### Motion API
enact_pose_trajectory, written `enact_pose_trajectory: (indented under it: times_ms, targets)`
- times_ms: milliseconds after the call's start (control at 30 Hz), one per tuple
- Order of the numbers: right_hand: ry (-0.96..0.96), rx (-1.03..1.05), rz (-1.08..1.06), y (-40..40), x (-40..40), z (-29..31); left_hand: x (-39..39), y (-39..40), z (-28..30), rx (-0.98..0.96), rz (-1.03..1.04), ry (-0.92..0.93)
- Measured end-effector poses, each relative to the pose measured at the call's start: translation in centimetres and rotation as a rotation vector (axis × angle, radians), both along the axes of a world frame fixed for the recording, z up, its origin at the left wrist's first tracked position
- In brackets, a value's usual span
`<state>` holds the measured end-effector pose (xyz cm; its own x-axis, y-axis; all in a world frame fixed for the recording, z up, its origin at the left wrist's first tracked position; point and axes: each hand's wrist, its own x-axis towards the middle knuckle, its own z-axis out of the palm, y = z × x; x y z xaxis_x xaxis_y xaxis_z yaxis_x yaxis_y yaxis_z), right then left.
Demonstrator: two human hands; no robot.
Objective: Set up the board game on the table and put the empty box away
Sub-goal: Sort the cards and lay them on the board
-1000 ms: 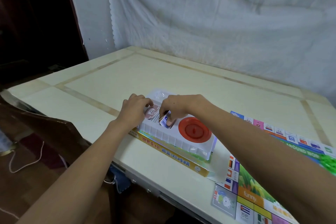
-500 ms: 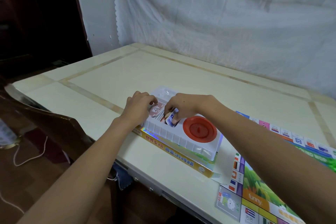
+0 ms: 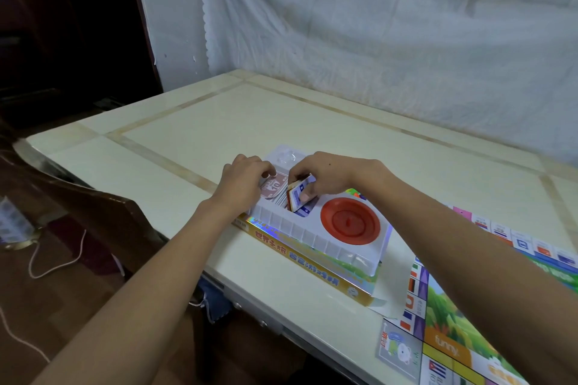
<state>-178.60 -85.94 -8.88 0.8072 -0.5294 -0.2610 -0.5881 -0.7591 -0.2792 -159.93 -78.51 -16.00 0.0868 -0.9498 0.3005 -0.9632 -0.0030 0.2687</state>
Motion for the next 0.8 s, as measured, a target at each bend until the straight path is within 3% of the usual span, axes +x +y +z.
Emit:
enact_pose_trajectory:
  times_ms: [200,800]
  targets:
    - [0.131,-0.048,0.003,0.3,0.5,-0.8,0.0,-0.1,-0.1,-0.013,0.002,0.011]
    - [0.251,-0.094,0.036,0.7,2.3,-1.4,-0.1,0.2,0.0,-0.032,-0.012,0.029]
